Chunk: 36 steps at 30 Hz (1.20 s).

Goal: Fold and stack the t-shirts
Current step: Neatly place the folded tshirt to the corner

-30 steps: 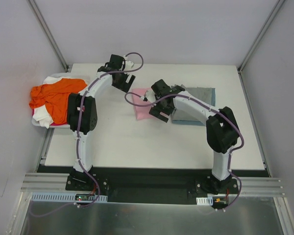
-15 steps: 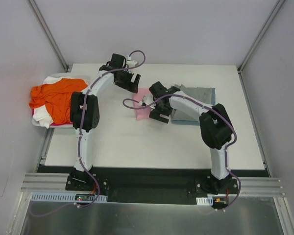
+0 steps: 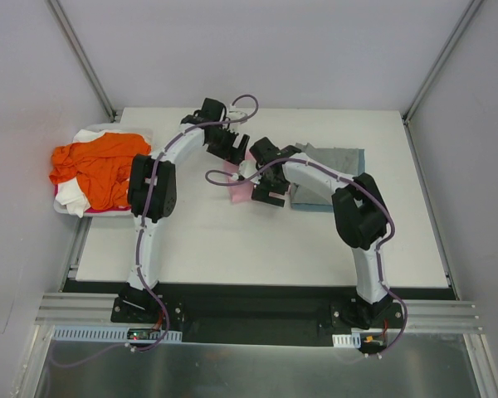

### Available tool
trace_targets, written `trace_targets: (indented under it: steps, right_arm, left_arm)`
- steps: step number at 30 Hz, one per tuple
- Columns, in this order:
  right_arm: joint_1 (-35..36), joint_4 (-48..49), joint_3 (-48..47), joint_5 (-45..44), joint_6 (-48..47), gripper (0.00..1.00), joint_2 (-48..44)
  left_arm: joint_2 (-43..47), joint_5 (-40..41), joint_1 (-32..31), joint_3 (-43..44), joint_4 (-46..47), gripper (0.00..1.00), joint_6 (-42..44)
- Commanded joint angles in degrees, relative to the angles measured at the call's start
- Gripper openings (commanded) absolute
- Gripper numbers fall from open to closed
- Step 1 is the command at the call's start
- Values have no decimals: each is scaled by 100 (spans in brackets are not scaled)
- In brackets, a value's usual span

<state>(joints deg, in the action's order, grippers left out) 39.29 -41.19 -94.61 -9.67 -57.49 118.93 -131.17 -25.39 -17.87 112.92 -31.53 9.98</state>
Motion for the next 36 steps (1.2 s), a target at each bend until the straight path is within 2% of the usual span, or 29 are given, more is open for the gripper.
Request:
trace_targets:
  steps: [1,7,15,32,36]
  right_arm:
    - [-18,-91,-269,141,-245,97,77]
    - [-35,-135,-225,150,-271,97,51]
    - [-53,-144,-190,167,-289,97,60]
    - [-158,-12,-260,150,-535,97,174]
    - [-158,-21,-260,176,-561,97,113]
  left_arm:
    - [-13,103,-76,169,-134,89,-13]
    - [30,569,-76,177,-134,88,66]
    - [4,702,-76,186,-134,89,127]
    - [-180,447,-94,-25,-204,89,39]
    - [-224,97,-94,-34,-336,89,-109]
